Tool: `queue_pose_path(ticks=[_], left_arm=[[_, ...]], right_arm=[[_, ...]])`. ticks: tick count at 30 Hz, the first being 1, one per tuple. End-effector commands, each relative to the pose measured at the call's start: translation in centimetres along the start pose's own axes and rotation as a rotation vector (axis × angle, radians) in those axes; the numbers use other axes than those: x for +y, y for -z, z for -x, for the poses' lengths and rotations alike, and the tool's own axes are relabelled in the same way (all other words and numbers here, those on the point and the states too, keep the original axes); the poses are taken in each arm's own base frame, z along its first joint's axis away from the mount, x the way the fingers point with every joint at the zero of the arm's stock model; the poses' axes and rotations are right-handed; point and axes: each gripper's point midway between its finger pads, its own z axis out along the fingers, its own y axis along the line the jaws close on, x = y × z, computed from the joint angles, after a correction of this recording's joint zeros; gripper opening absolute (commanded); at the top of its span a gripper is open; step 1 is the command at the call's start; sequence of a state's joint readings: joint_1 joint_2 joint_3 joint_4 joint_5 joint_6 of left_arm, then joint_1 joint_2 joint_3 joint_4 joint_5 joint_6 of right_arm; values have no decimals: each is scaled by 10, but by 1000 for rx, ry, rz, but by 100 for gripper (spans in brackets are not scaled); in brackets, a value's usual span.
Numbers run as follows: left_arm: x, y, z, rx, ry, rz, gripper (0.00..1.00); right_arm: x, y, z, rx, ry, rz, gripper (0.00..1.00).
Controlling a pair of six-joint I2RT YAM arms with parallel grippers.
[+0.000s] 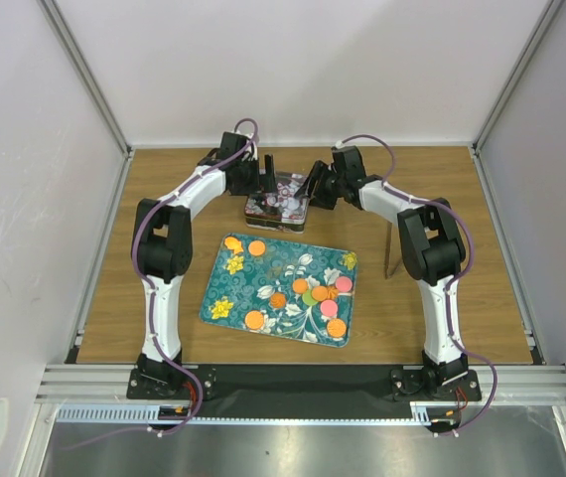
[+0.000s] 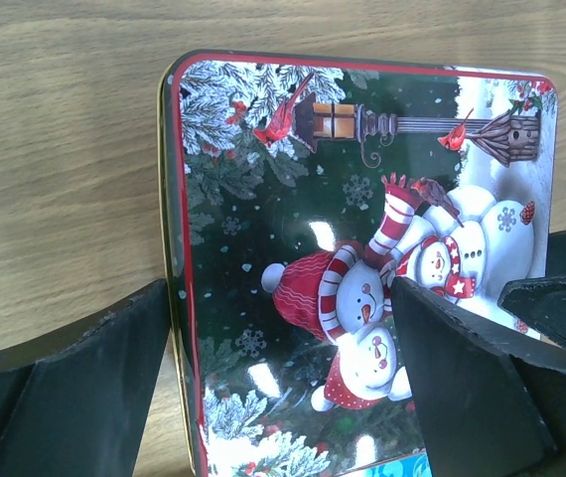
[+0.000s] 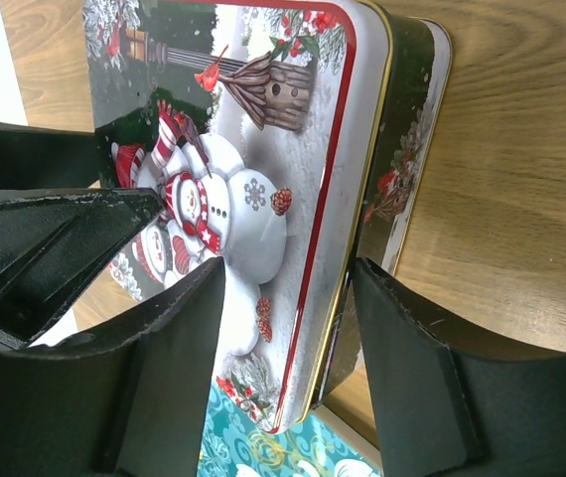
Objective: Pack the cookies
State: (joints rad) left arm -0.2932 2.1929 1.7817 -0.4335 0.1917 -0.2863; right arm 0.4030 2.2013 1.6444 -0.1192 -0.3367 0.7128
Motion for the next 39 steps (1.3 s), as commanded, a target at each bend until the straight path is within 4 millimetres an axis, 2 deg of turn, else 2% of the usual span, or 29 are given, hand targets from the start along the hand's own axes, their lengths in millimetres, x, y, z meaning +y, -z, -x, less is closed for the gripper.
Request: queue_pose_path(ticks=[1, 11, 17, 23, 26, 27, 28, 30, 33, 37, 39], left_arm=[[-26, 18, 24, -62, -71, -30, 95], [-21, 12, 12, -28, -88, 30, 95], [-16, 7, 3, -6, -87, 59, 95], [-6, 4, -7, 8, -67, 108, 95], [-4, 3, -9, 7, -55, 114, 95], [-4, 2, -9, 5, -49, 117, 95], [-4, 2, -9, 4, -46, 120, 95], [-4, 3, -8, 0, -40, 122, 95], [-5, 5, -5, -9, -35, 124, 95], [-5, 5, -4, -8, -31, 121, 95], [-5, 5, -6, -5, -30, 120, 95]], right_arm=[[10, -6, -9, 16, 27, 25, 59], [1, -7, -28, 40, 53, 5, 60], [-5, -6, -43, 58, 50, -2, 57], [-3, 5, -53, 66, 79, 23, 67], [-5, 15, -57, 75, 71, 34, 68], [0, 16, -49, 44, 79, 67, 68], [5, 21, -50, 49, 64, 94, 68], [-2, 26, -52, 60, 34, 112, 68], [4, 34, -55, 71, 28, 170, 68], [1, 34, -62, 96, 19, 177, 68], [-2, 30, -67, 109, 6, 184, 64]])
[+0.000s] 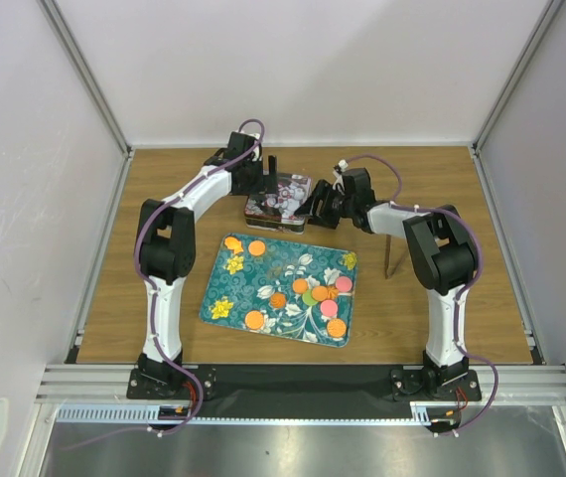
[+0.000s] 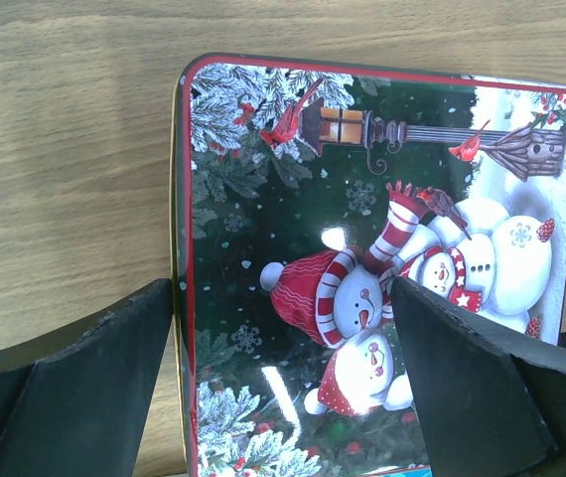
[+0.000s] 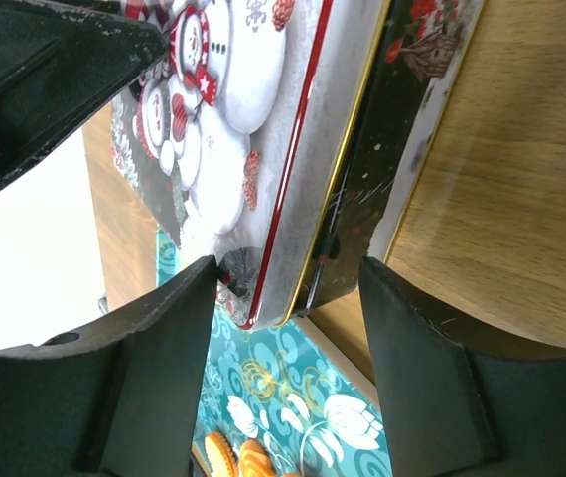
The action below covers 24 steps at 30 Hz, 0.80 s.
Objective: Pack the cookies
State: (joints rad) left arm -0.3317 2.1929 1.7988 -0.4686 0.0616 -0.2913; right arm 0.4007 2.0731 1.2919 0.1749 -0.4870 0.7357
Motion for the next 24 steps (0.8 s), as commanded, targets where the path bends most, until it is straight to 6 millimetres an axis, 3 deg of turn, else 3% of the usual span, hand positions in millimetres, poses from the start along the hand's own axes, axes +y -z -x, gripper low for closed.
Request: queue_pose_path(ticks=[1, 8, 14, 24], left_arm=[[-6, 6, -4, 3, -8, 15, 95], [-6, 6, -11, 7, 2, 16, 95], [-6, 4, -18, 16, 4, 21, 95], [5, -2, -32, 60, 26, 63, 95]], right_arm=[[5, 4, -16, 56, -7, 36, 63], [-2, -7, -34, 88, -29, 39, 48], [-19, -10, -44, 97, -23, -25, 31], [-28, -6, -41, 106, 11, -83, 31]])
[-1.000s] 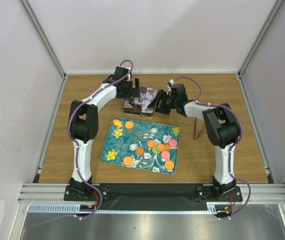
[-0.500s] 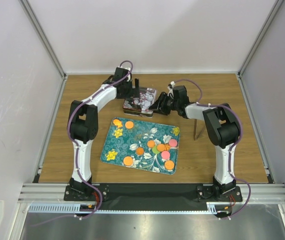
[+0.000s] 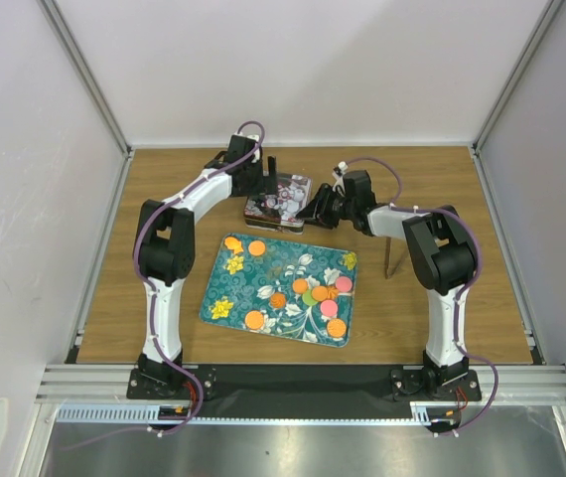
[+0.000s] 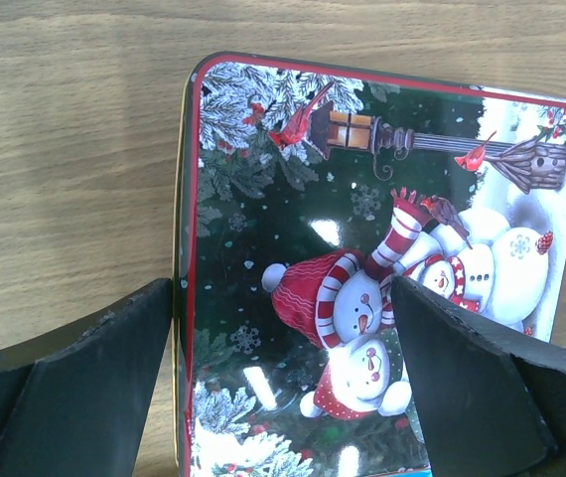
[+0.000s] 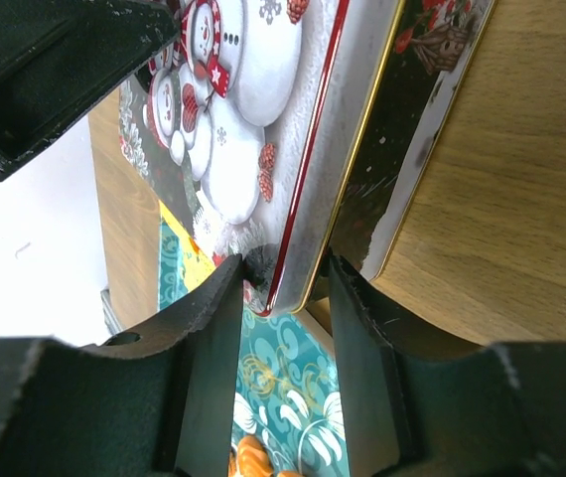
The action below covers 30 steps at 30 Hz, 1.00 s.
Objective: Pack the cookies
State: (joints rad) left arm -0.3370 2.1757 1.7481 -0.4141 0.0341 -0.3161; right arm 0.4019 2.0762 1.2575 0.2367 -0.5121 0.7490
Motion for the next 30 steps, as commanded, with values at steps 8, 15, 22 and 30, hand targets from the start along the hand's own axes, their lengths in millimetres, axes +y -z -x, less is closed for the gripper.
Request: queue_pose_path(ticks=[8, 15, 22, 30], left_arm=[[24, -6, -55, 142, 80, 47, 93], [34, -10, -75, 170, 123, 20, 91], [18, 13, -29, 36, 117, -95, 97], [12, 32, 5, -56, 130, -179, 98]], right_arm=[[-31, -1, -27, 86, 45, -159, 34], [-21, 2, -11, 67, 60, -145, 45], [1, 6, 23, 41, 49, -77, 59], [-2, 2, 78, -48, -36, -11, 69]])
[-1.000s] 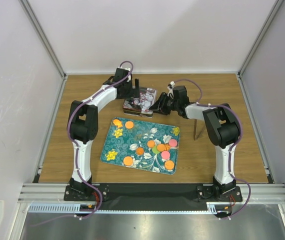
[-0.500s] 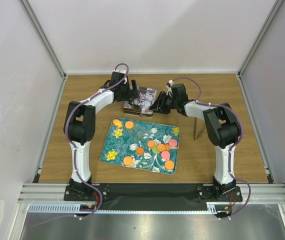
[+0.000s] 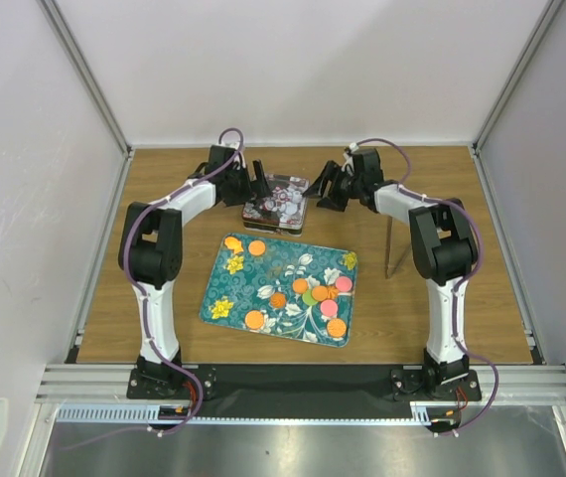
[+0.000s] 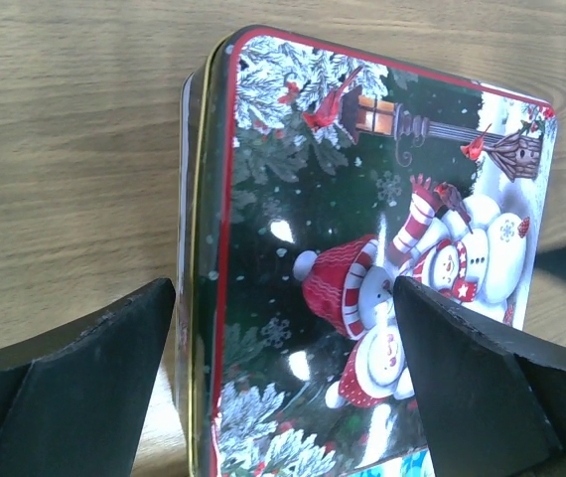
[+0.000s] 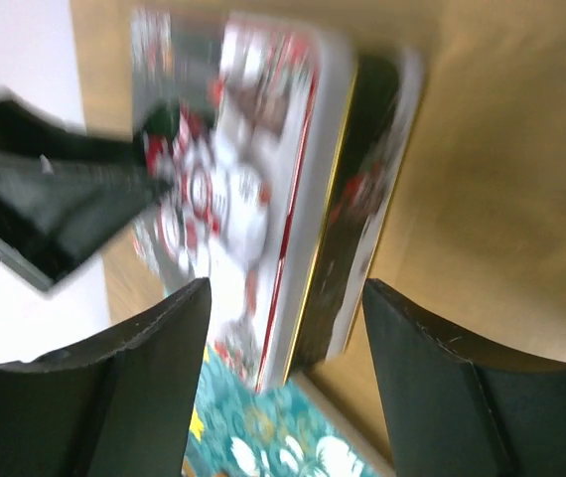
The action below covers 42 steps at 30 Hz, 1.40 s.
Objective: Pack the cookies
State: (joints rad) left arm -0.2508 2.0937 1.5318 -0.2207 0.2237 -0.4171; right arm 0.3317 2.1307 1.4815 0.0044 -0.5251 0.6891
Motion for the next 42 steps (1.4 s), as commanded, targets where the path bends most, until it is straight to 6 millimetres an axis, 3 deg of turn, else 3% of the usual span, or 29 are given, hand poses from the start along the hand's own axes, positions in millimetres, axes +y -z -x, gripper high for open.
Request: queue_pose_path(ticks=[1, 4, 7, 11, 17, 18, 24, 42], left_arm=[[-12, 26, 17, -36, -30, -51, 98], [-18, 30, 21, -58, -35, -79, 98], [-23, 38, 28, -88, -33, -91, 98], [-11, 55, 30, -107, 2, -21, 97], [16, 69, 2, -82, 88, 26, 93], [22, 68, -11, -64, 103, 33, 92], [30, 64, -38, -31, 133, 23, 87], [61, 27, -70, 102, 178, 125, 42]], right_arm=[[9, -6, 39, -60, -33, 56, 69], [0, -20, 40, -52, -47, 33, 69], [4, -31, 43, -49, -46, 47, 68], [10, -32, 39, -54, -27, 64, 68], [8, -33, 21, -33, -31, 79, 69], [7, -33, 21, -32, -34, 78, 69], [8, -36, 8, -11, -32, 82, 68], [20, -48, -15, 26, 44, 27, 68]])
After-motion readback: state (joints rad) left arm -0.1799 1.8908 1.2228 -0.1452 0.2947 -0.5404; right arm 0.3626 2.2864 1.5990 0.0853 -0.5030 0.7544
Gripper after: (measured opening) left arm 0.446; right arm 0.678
